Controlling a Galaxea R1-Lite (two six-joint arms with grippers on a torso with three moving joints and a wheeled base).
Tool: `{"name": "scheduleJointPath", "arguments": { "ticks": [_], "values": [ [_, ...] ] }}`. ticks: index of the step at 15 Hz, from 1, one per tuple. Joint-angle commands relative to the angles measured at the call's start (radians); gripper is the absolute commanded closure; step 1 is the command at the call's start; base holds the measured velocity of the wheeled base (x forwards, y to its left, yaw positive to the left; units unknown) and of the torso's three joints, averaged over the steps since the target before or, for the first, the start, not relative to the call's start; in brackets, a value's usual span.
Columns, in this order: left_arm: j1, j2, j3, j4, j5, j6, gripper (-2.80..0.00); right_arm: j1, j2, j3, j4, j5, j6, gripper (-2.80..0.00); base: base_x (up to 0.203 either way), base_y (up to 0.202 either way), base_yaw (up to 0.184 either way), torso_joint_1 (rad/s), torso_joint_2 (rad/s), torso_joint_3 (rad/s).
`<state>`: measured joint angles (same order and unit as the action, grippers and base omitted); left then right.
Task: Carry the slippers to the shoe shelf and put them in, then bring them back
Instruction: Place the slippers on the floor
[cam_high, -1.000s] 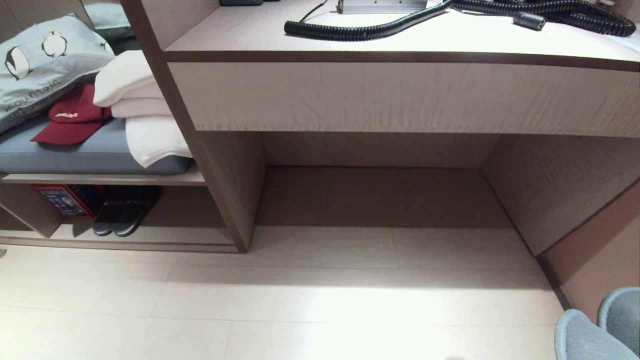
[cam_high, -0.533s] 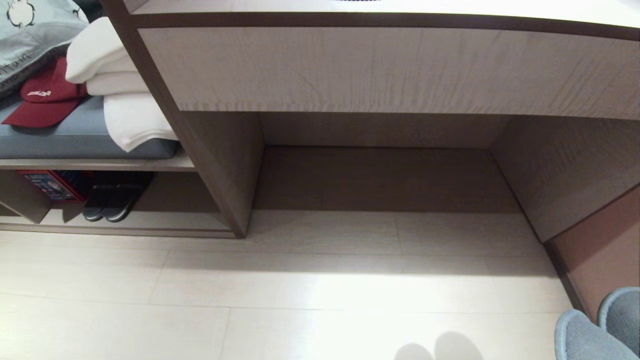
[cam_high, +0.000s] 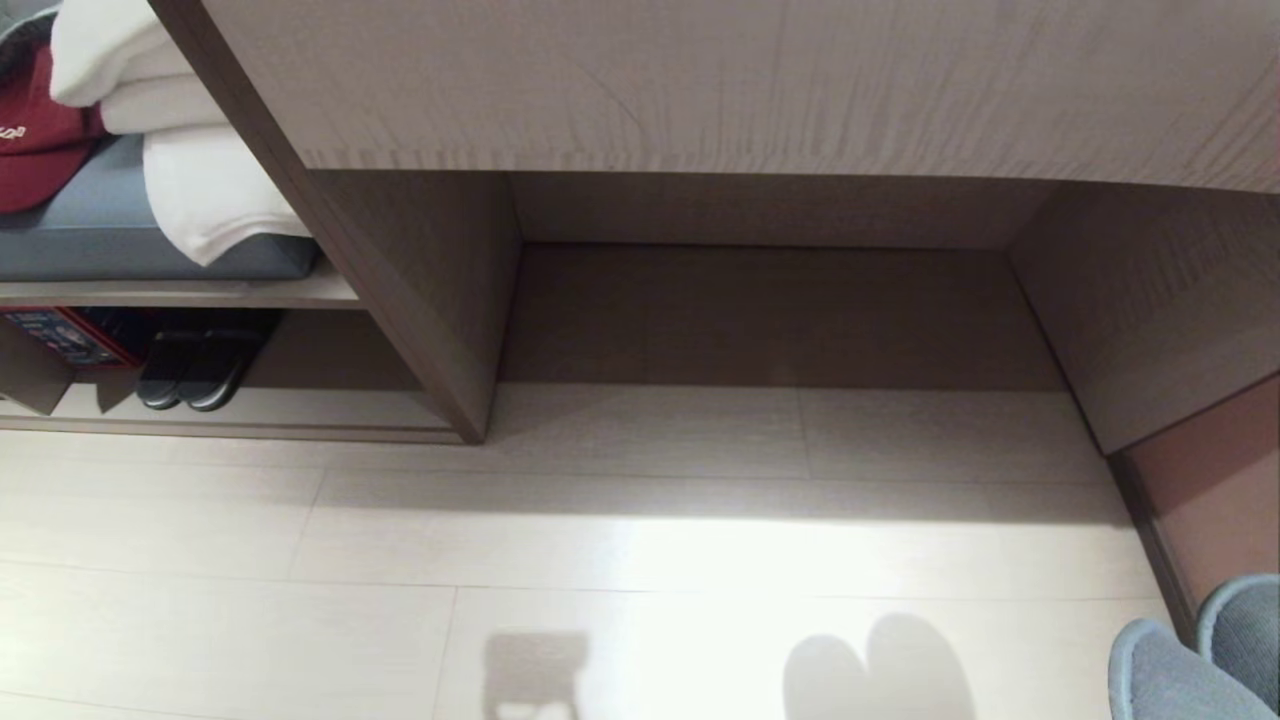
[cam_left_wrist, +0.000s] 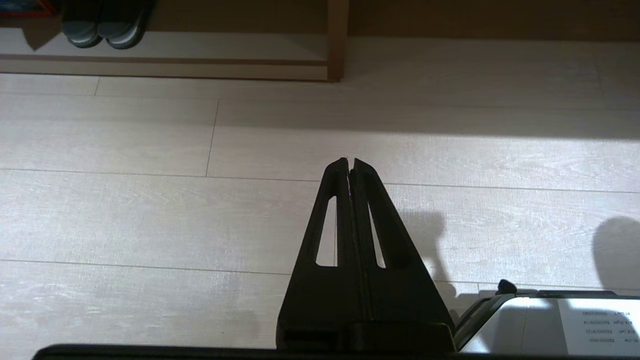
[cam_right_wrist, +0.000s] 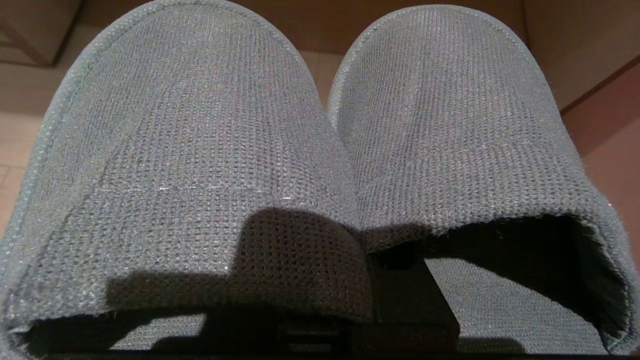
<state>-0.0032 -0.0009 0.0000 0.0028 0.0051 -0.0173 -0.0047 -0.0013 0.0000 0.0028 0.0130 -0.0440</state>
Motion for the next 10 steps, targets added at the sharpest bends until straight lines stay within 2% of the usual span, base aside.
{"name": "scheduleJointPath", "arguments": {
  "ticks": [1, 10],
  "values": [
    [0.000, 0.001, 0.002, 0.000, 0.001, -0.001, 0.00, 0.000, -0.002, 0.000, 0.000, 0.001, 0.000, 0.00, 0.000, 0.000, 0.000, 0.007, 0.00, -0.198],
    [0.000, 0.001, 0.002, 0.000, 0.001, -0.001, 0.00, 0.000, -0.002, 0.000, 0.000, 0.001, 0.000, 0.00, 0.000, 0.000, 0.000, 0.002, 0.00, -0.195]
  ]
}}
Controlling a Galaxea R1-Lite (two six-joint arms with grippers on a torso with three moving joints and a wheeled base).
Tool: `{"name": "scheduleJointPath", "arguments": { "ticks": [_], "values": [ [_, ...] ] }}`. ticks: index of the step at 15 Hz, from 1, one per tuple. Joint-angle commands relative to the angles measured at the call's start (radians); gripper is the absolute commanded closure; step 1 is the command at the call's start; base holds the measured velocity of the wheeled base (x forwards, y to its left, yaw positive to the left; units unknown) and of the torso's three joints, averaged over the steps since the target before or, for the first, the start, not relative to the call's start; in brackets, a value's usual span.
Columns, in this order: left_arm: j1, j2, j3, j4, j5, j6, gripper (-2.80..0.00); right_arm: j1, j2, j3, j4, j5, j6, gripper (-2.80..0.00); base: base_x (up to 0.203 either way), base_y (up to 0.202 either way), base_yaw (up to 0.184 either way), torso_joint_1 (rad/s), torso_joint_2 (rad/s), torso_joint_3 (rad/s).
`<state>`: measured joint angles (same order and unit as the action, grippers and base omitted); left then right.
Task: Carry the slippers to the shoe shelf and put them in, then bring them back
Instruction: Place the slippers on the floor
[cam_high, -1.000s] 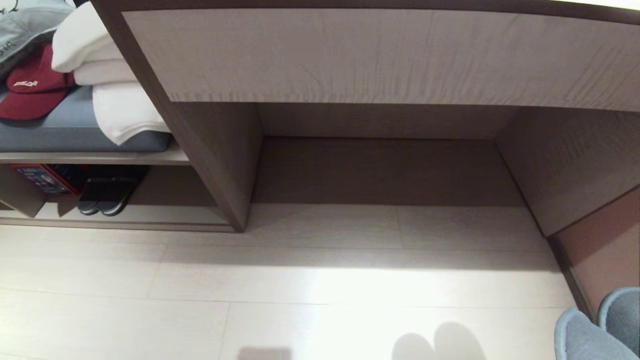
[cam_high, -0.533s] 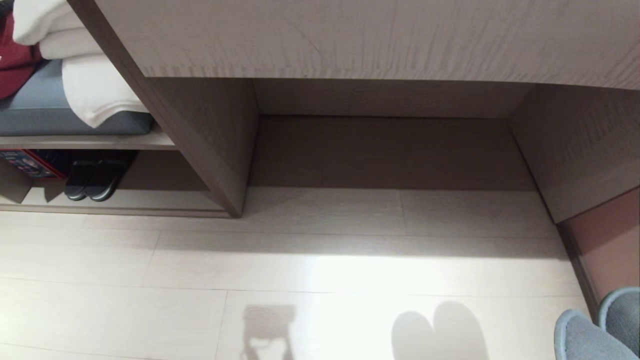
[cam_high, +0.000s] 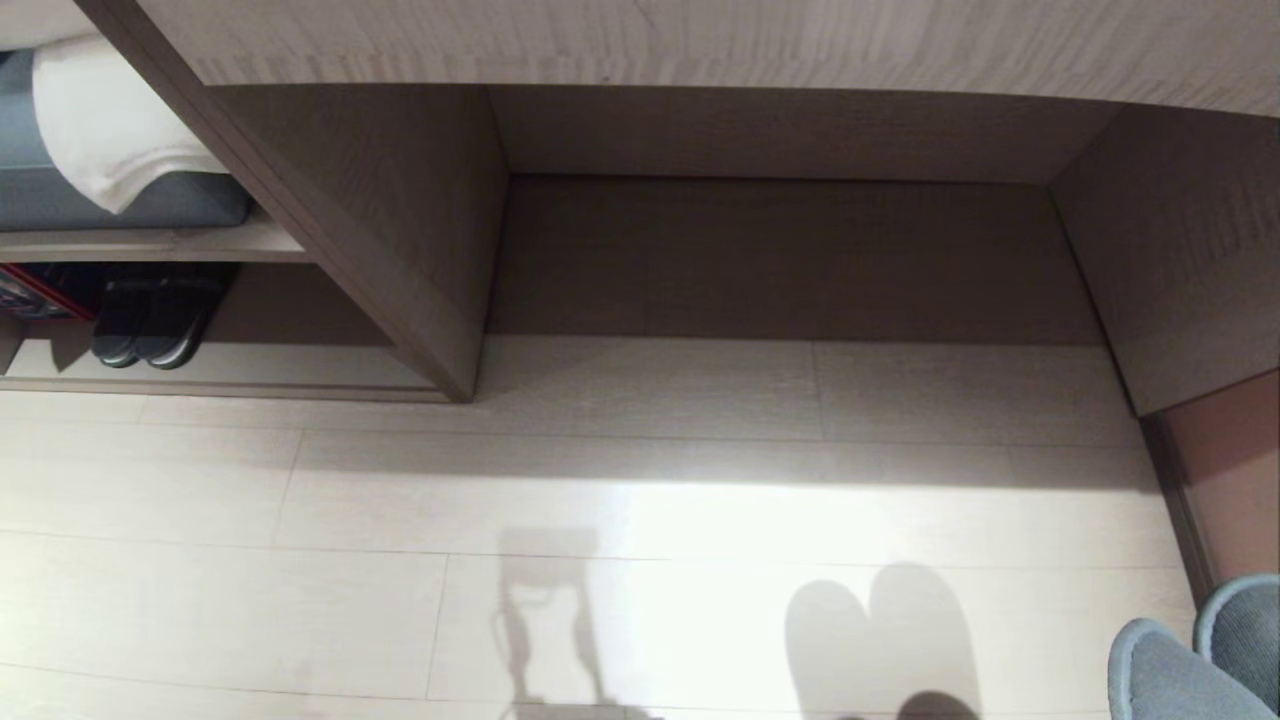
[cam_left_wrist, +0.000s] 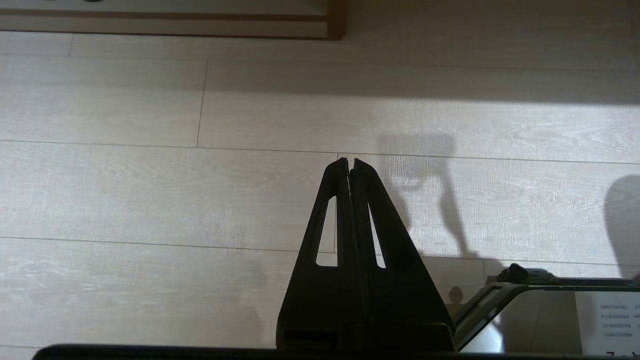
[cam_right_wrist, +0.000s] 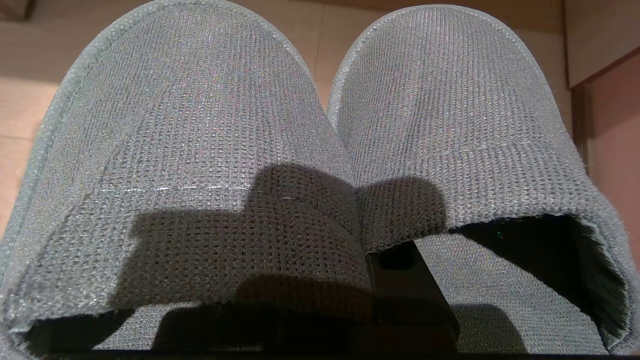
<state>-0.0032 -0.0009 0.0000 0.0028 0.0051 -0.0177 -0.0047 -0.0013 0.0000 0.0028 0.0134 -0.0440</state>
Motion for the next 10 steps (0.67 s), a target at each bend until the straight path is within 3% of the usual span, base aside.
{"name": "scheduleJointPath", "arguments": {
  "ticks": [1, 10],
  "values": [
    [0.000, 0.001, 0.002, 0.000, 0.001, -0.001, 0.00, 0.000, -0.002, 0.000, 0.000, 0.000, 0.000, 0.00, 0.000, 0.000, 0.000, 0.001, 0.00, -0.203],
    [0.000, 0.001, 0.002, 0.000, 0.001, -0.001, 0.00, 0.000, -0.002, 0.000, 0.000, 0.000, 0.000, 0.00, 0.000, 0.000, 0.000, 0.004, 0.00, -0.196]
  ]
}}
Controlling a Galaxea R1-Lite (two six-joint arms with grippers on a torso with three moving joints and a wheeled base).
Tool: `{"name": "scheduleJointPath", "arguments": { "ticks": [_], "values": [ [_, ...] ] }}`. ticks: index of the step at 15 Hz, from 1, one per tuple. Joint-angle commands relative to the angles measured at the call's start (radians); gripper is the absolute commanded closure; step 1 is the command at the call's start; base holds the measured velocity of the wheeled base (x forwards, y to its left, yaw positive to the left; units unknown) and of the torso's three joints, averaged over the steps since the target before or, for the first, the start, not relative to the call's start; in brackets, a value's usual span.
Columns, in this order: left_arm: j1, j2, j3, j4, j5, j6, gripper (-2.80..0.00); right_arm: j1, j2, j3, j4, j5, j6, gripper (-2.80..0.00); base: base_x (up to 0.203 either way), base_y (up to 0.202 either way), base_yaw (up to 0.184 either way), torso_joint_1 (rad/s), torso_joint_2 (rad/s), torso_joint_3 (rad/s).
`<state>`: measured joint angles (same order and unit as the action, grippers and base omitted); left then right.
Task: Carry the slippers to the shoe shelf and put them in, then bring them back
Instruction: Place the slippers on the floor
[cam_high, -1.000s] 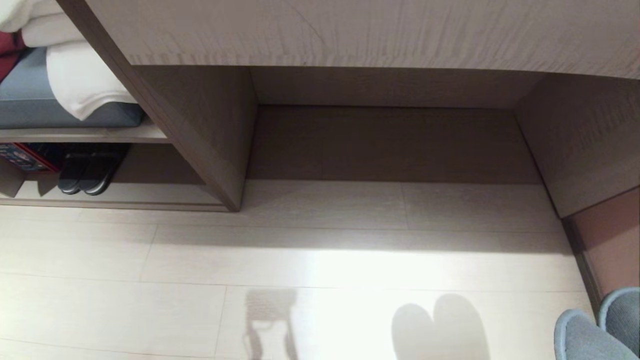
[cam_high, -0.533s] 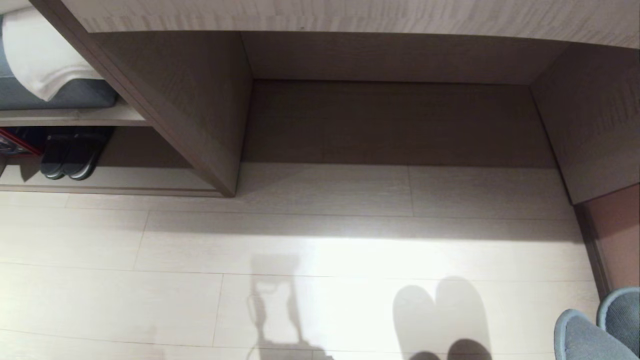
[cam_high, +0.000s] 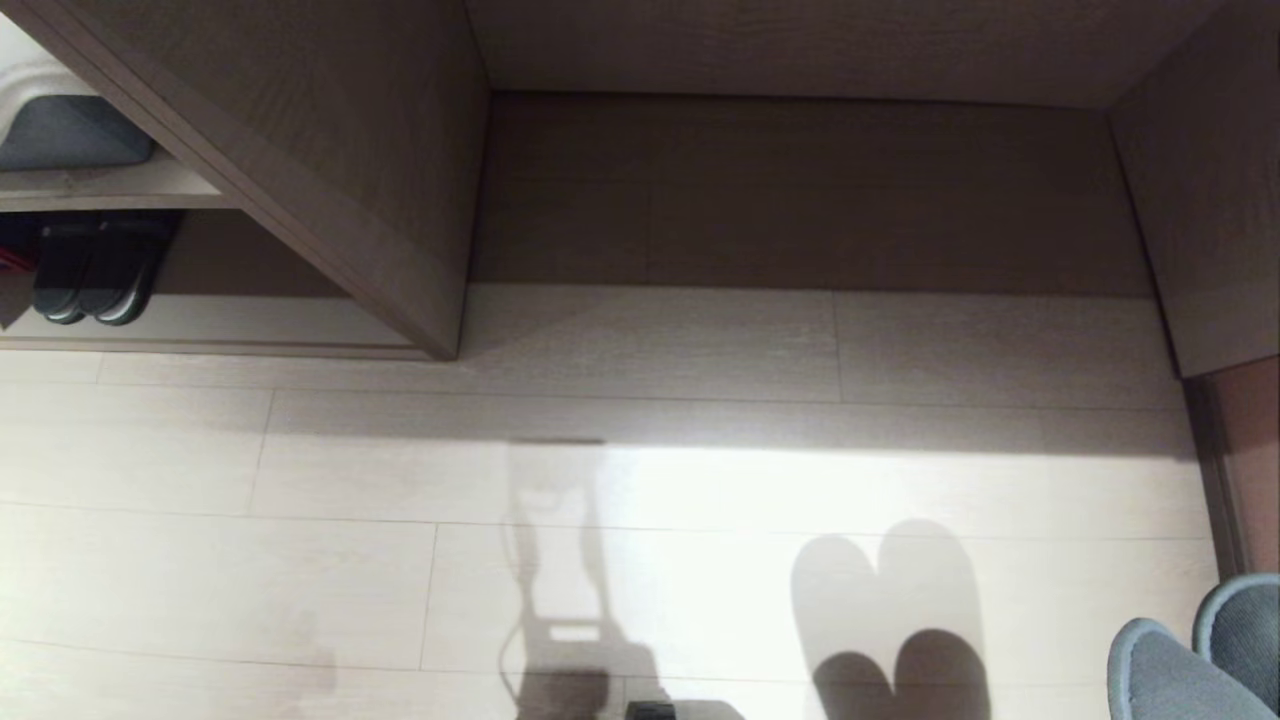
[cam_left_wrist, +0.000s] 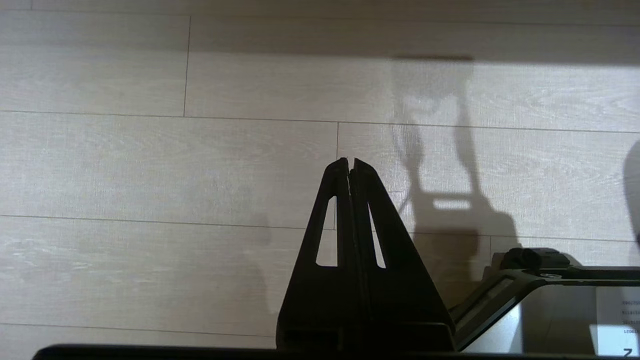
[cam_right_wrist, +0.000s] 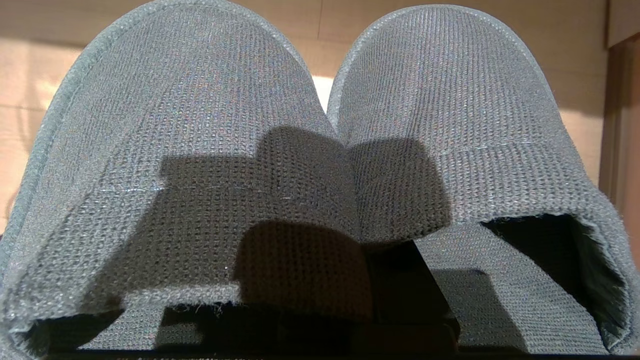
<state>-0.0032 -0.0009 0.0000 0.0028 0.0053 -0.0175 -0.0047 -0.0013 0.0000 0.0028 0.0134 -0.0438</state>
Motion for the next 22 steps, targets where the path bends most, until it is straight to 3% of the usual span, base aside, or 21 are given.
{"name": "scheduleJointPath", "arguments": {
  "ticks": [1, 22],
  "values": [
    [0.000, 0.001, 0.002, 0.000, 0.001, -0.001, 0.00, 0.000, -0.002, 0.000, 0.000, 0.000, -0.001, 0.00, 0.000, 0.000, 0.000, 0.005, 0.00, -0.194],
    [0.000, 0.001, 0.002, 0.000, -0.001, 0.000, 0.00, 0.000, -0.002, 0.000, 0.000, 0.000, -0.001, 0.00, 0.000, 0.000, 0.000, 0.003, 0.00, -0.197]
  ]
}}
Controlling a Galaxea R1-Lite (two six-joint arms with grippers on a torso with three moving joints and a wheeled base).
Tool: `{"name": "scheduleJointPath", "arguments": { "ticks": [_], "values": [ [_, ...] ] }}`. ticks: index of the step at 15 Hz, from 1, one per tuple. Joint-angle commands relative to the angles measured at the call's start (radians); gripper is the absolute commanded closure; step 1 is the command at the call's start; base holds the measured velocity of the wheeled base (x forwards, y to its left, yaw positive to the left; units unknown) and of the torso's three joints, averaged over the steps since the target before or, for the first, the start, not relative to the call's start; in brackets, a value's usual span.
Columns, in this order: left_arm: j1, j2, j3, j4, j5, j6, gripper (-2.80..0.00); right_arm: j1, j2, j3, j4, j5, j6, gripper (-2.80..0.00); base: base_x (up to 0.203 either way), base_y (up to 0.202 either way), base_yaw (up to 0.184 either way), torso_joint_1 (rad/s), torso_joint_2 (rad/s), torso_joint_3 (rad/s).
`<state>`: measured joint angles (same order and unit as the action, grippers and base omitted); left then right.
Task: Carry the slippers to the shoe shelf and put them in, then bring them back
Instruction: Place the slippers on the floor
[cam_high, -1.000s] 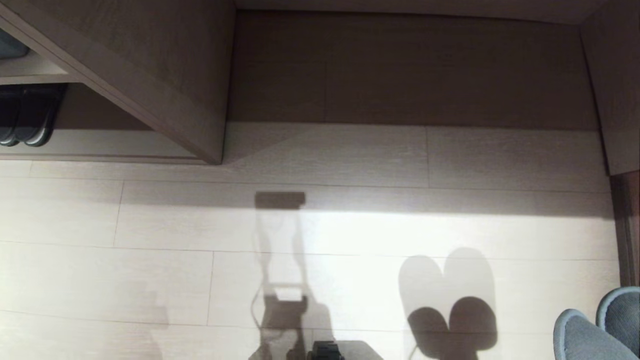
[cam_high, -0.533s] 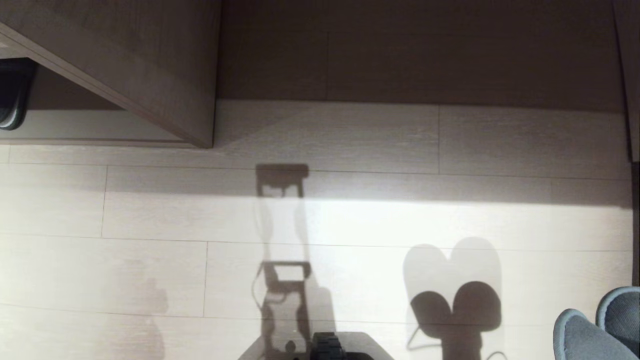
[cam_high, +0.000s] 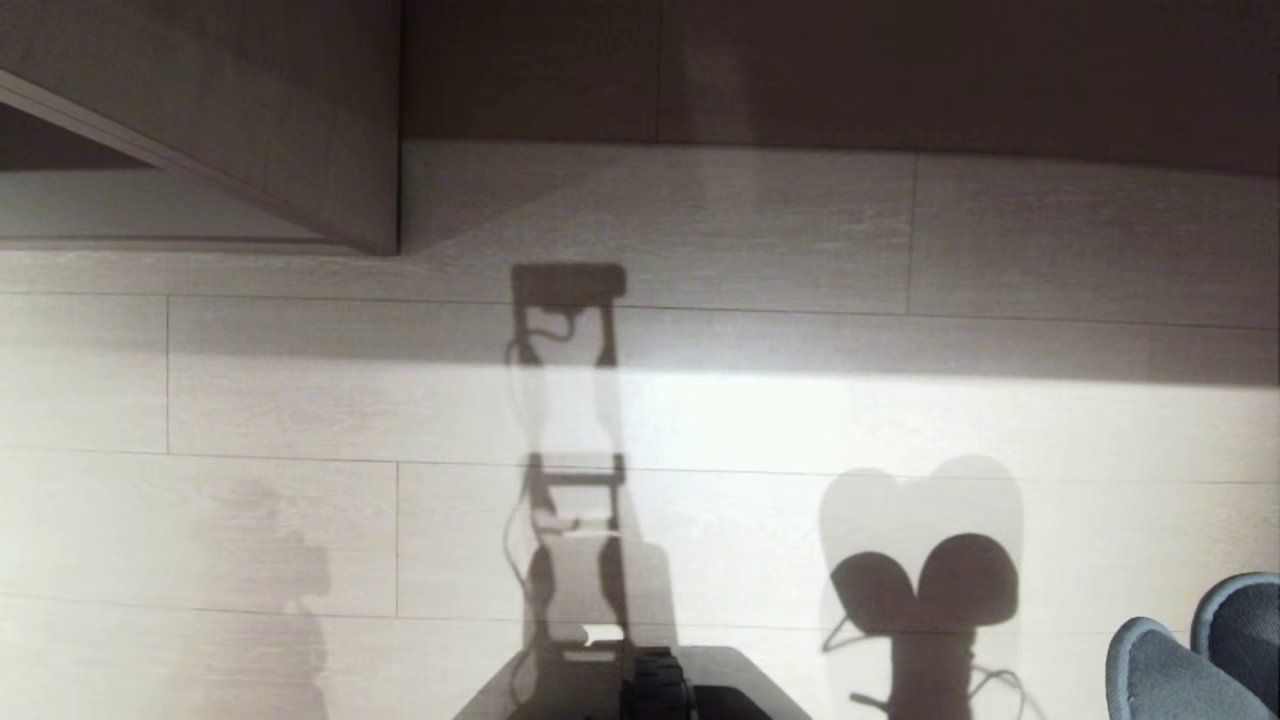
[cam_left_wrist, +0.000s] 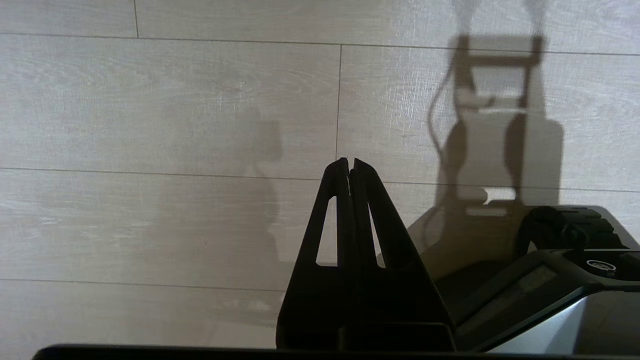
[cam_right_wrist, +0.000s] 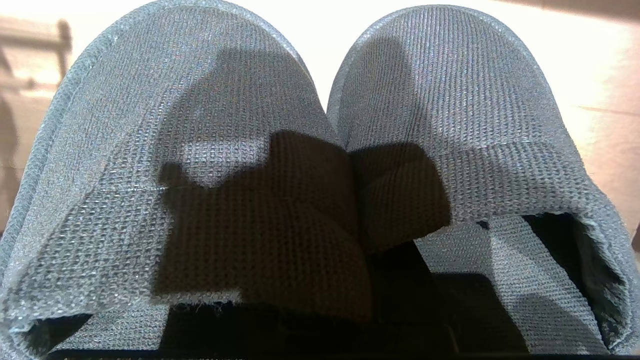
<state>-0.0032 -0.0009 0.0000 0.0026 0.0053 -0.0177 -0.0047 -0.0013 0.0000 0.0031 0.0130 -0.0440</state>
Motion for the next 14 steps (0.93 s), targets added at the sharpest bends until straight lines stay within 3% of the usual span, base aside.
{"name": "scheduleJointPath", "arguments": {
  "ticks": [1, 11, 14],
  "values": [
    [0.000, 0.001, 0.002, 0.000, 0.001, 0.001, 0.00, 0.000, -0.002, 0.000, 0.000, 0.001, 0.000, 0.00, 0.000, 0.000, 0.000, 0.002, 0.00, -0.206],
    [0.000, 0.001, 0.002, 0.000, -0.001, 0.001, 0.00, 0.000, -0.001, 0.000, 0.000, -0.004, -0.006, 0.00, 0.000, 0.000, 0.000, 0.003, 0.00, -0.196],
    [0.000, 0.001, 0.002, 0.000, -0.001, -0.001, 0.00, 0.000, 0.000, -0.019, 0.000, -0.019, 0.023, 0.00, 0.000, 0.000, 0.000, 0.009, 0.00, -0.060]
  ]
}}
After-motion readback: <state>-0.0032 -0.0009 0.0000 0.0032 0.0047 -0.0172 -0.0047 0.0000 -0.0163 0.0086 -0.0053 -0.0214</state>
